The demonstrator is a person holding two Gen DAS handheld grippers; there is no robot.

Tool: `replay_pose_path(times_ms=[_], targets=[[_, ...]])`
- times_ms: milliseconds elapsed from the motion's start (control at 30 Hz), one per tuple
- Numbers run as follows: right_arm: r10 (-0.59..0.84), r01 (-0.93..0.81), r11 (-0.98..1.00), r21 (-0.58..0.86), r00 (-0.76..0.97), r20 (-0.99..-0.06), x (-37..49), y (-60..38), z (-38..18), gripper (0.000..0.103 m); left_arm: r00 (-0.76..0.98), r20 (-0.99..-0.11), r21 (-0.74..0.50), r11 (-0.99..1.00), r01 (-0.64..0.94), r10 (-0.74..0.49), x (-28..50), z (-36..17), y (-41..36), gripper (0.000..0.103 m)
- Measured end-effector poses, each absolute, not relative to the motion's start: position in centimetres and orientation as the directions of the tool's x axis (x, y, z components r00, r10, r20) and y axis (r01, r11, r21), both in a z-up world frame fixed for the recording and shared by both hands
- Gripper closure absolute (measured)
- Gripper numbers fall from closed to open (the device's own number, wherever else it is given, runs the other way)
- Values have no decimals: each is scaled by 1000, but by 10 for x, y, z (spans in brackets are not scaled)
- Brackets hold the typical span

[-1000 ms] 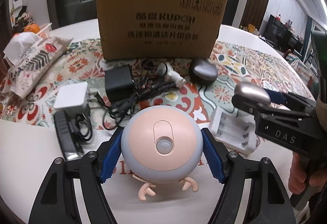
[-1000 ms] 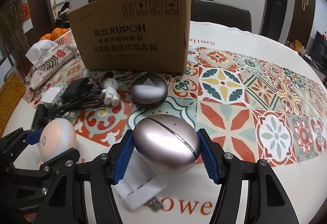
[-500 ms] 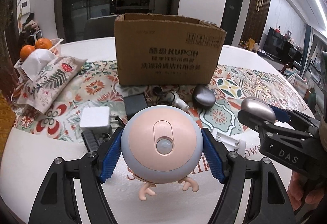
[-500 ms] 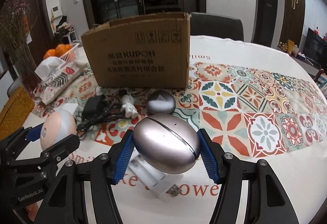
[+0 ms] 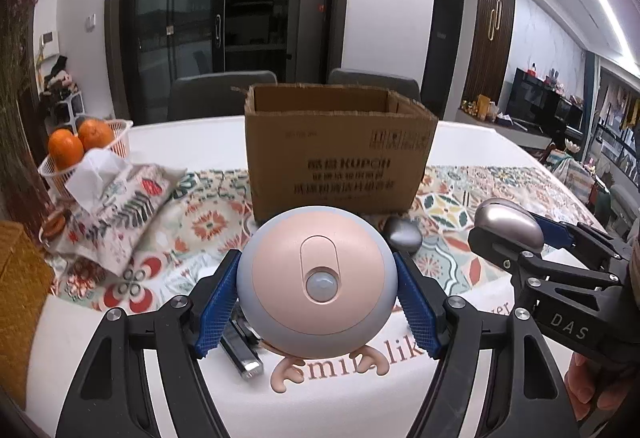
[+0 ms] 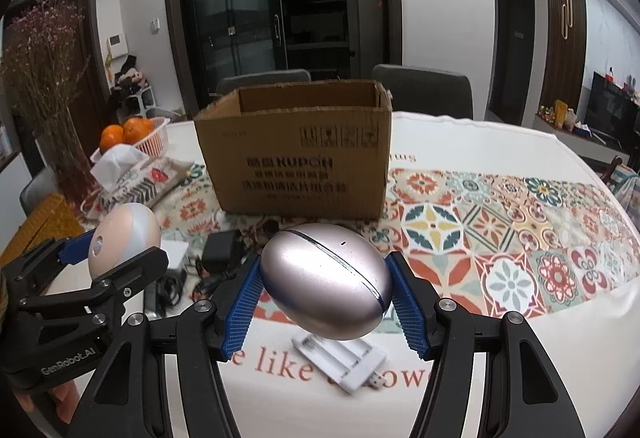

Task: Organize rigid objects
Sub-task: 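Lift both held objects and carry them over the open cardboard box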

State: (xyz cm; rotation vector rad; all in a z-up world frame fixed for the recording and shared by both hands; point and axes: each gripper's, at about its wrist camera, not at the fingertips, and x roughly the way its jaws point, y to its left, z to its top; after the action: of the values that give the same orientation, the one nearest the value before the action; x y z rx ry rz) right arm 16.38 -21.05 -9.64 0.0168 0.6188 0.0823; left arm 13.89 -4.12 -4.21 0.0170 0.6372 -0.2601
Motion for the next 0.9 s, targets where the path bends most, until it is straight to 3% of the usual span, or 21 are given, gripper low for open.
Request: replay_pose_path(times_ms=[500,900], targets=[[103,-71,994,81,857,-506,181,-202,-60,40,817,-515,-56,962,268,-258,165,0,-35,29],[84,-56,996,71,865,-494,210,-204,-38,40,807,-529,-66,961,269,-262,209,23,-39,29]])
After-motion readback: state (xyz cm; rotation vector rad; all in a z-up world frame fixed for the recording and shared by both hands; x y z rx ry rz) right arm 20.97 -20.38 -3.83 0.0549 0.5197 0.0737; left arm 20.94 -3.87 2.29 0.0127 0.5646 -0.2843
